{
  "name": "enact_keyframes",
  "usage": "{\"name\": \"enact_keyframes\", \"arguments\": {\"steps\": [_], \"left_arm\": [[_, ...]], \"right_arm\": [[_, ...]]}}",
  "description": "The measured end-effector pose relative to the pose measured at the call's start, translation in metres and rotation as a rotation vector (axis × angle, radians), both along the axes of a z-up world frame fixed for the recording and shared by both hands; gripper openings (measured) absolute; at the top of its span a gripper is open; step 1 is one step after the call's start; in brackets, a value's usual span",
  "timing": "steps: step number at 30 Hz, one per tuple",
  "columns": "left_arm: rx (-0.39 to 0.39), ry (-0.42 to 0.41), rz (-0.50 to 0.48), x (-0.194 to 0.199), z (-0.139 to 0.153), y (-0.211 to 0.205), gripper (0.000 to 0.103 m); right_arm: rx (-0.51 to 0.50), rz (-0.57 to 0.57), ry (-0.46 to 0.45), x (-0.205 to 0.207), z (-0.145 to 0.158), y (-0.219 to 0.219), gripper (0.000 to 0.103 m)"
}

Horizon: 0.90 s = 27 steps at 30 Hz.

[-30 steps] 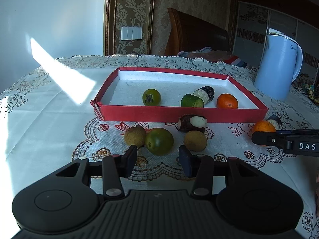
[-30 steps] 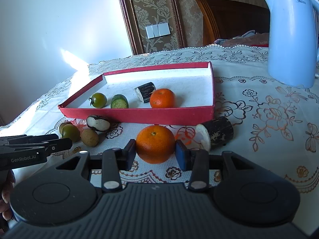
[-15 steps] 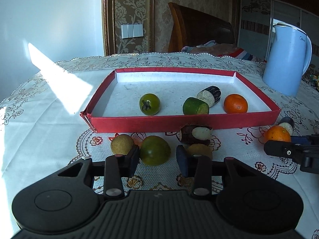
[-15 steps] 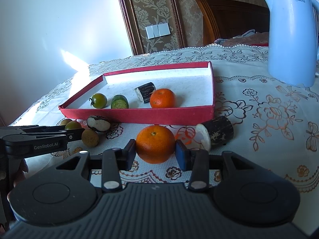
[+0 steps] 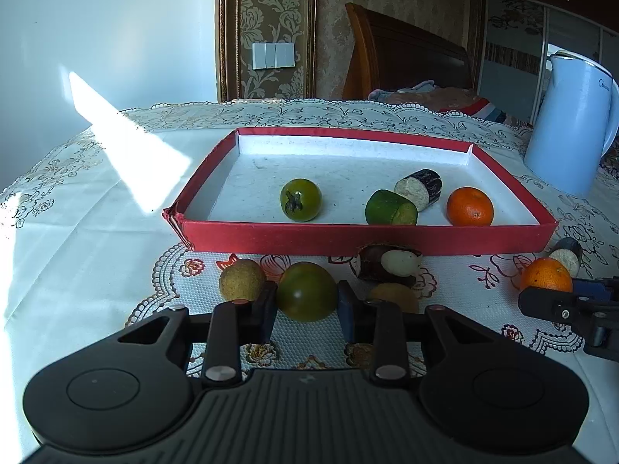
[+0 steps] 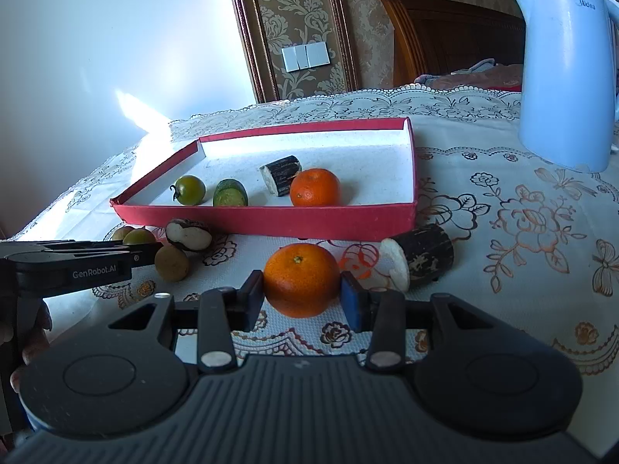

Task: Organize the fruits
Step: 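Close left tool on the dark green tomato while right tool holds the orange, then lift the dark green tomato with left tool while right tool holds the orange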

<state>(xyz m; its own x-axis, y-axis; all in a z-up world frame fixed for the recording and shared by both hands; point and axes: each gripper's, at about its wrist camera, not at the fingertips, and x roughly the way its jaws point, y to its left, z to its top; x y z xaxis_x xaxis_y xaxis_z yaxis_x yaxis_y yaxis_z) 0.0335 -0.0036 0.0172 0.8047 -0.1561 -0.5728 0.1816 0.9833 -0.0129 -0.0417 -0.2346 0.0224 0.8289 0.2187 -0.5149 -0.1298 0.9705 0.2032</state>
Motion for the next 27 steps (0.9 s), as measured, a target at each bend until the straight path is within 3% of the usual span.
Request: {"name": "enact_keyframes", "arguments": {"steps": [12, 27], "left_arm": [[0.015, -0.082, 0.071, -0.013, 0.006, 0.003, 0.030], [0.007, -0.098, 0.146, -0.015, 0.008, 0.010, 0.030]], "right_arm": [[-0.045, -0.011, -0.022, -0.004, 0.002, 0.005, 0.040], [-0.078, -0.030, -0.046, -0.008, 0.003, 0.008, 0.040]]}}
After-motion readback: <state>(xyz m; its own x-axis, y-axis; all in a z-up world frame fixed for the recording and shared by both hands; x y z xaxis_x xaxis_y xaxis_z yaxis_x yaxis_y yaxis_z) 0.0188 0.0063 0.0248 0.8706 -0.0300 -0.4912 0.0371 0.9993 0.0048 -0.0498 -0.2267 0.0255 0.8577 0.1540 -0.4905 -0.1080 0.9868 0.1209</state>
